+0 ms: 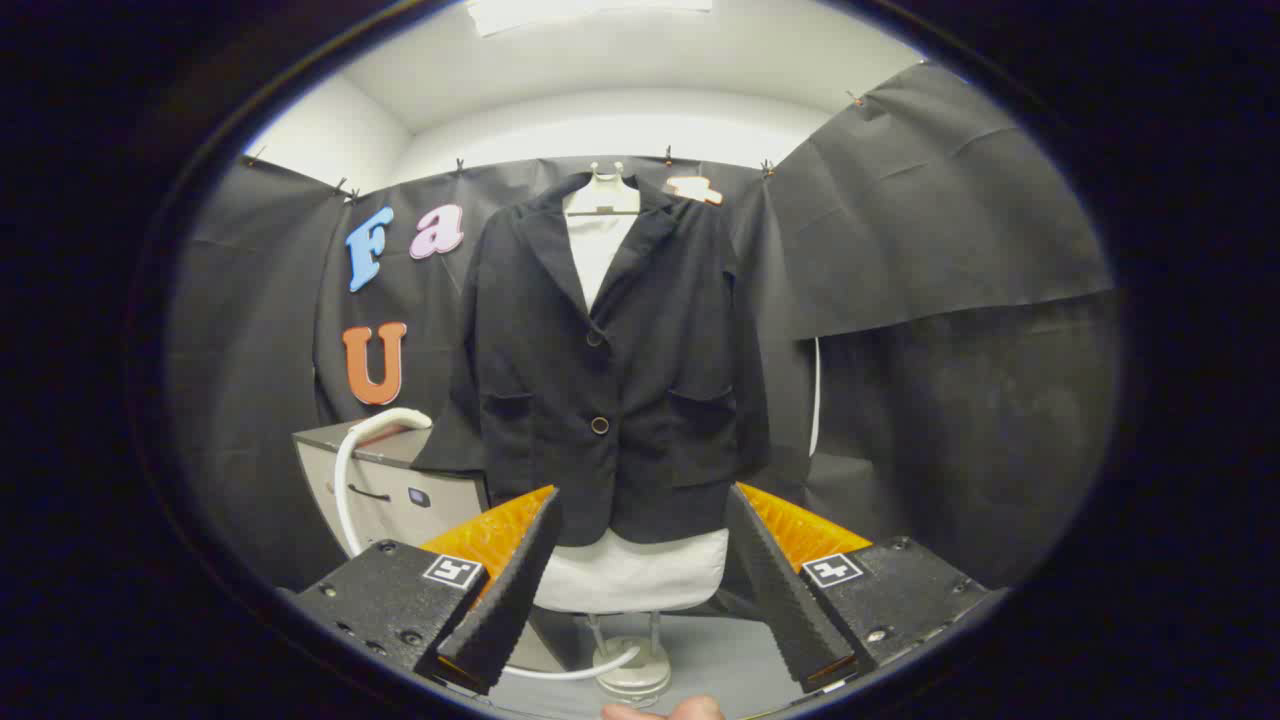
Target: Iron the clothes twice with a garment steamer, once on the left side and once on the right side.
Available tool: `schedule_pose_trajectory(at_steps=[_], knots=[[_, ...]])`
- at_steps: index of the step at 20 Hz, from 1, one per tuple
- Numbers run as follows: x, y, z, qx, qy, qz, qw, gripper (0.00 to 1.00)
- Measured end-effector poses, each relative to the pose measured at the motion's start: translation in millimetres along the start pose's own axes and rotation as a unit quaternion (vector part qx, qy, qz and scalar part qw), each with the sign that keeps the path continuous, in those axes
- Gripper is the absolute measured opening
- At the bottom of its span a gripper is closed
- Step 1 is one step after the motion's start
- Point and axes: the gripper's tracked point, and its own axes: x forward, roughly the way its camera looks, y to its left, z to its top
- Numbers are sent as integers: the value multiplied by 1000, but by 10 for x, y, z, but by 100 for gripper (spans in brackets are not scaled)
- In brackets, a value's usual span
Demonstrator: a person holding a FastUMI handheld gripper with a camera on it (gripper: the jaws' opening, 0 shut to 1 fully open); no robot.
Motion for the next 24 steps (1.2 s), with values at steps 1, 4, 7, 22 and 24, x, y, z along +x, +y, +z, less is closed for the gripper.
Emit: schedule_pose_trajectory(at_steps=[1, 4, 7, 22, 24], knots=[[16, 9, -13, 1, 0, 1, 1000, 100], [34, 28, -54, 2, 6, 11, 1000, 100], [55, 34, -89, -1, 7, 14, 1000, 100], [113, 962, 78, 7, 19, 57, 998, 100], [178, 1345, 129, 10, 23, 70, 997, 100]])
